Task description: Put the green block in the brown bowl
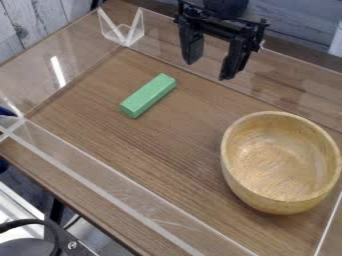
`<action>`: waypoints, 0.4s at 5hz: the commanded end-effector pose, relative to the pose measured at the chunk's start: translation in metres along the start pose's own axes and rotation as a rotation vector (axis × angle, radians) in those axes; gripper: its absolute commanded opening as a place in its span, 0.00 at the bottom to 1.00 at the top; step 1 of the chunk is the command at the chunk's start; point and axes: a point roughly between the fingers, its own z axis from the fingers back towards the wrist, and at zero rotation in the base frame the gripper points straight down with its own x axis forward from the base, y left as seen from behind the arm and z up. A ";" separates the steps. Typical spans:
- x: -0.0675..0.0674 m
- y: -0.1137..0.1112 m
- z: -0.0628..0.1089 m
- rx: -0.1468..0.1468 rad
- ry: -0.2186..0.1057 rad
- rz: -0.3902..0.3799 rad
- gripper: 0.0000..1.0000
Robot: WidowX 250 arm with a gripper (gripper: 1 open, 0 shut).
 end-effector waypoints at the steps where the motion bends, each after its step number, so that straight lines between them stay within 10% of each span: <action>1: -0.009 0.015 0.001 0.003 0.031 0.022 1.00; 2: -0.023 0.035 0.000 0.008 0.065 0.050 1.00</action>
